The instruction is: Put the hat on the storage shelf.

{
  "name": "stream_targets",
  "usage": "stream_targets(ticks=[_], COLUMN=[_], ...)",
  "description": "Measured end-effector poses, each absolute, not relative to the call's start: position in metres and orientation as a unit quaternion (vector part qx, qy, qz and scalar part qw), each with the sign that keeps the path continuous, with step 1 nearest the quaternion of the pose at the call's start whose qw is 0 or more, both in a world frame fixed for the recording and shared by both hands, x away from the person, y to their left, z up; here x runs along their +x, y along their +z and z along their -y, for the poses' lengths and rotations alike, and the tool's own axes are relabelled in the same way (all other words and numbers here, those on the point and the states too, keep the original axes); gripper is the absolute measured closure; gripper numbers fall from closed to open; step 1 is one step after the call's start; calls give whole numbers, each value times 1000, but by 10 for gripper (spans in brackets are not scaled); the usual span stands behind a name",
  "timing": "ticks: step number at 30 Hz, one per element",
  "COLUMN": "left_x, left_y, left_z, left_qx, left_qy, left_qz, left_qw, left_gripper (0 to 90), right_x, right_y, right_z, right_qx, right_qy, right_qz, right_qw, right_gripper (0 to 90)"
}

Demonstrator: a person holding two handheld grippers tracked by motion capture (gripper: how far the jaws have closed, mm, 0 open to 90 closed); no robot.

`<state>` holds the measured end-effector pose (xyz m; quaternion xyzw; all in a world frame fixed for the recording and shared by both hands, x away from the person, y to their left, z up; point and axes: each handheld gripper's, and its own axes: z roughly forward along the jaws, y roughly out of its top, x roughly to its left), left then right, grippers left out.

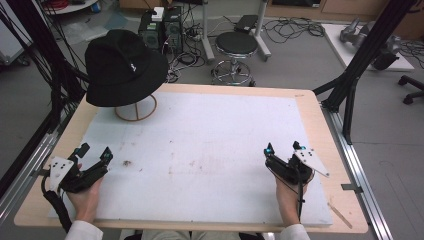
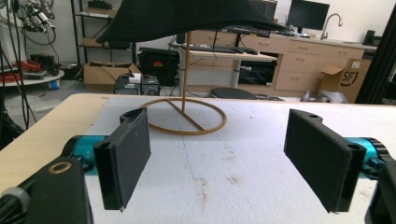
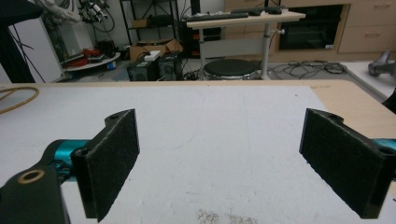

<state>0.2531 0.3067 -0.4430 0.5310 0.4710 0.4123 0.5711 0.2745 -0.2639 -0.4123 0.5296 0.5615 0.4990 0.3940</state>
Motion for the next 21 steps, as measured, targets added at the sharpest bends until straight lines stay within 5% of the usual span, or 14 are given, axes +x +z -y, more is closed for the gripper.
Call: stream_targets(ticks=[21], left_x=[251], left_y=[-443], left_z=[-306], left_qx=[529], left_qy=[407], left_qz=[-474], left_qw=[574], left_gripper=[230], right_x=[272], right_y=[-416], right_z=[269], right_qx=[541], right_qy=[500], right_qz=[-555], right_qw=[386], right_gripper=[110])
